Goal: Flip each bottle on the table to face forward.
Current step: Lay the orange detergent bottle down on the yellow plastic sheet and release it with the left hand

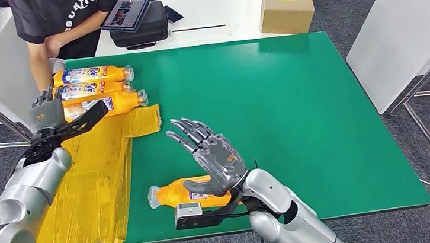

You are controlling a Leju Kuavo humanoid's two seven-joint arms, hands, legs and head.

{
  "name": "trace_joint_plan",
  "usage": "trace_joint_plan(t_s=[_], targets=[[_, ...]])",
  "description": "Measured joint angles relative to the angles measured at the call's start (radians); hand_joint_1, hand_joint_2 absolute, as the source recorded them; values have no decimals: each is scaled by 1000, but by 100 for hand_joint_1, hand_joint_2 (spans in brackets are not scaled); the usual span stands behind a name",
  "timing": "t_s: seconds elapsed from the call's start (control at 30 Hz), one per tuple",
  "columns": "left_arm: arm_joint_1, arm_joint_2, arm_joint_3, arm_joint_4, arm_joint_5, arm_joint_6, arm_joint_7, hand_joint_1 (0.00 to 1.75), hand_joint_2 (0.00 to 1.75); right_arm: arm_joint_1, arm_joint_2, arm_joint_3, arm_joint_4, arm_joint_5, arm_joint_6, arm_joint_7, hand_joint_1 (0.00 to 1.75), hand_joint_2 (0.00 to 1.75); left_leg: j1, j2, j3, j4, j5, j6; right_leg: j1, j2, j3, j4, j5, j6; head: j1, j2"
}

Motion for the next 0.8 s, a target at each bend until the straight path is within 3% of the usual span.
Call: trace_joint_plan(t_s=[0.17,0.37,0.53,0.67,0.8], targets=[[8,-7,21,0,31,-2,-39,0,175,12,-8,-2,-6,53,39,36,0,175,0,0,0,0,0,0,0,0,0,0,0,0,0,0],[24,-39,62,-10,110,26,-162,0,175,12,-15,-2,5,150,164,106,0,175,0,0,0,0,0,0,0,0,0,0,0,0,0,0],[48,-69,86,-29,148,46,-216,0,175,7,-24,2,33,185,210,126,0,175,0,0,0,0,0,0,0,0,0,0,0,0,0,0],[82,-102,114,-74,265,47,-334,0,175,-32,-39,7,95,225,250,163,0,175,0,0,0,0,0,0,0,0,0,0,0,0,0,0],[139,-139,134,-151,383,30,-414,0,175,-87,-78,8,183,191,268,133,0,175,-1,-1,0,0,0,0,-1,0,1,0,0,1,0,0]])
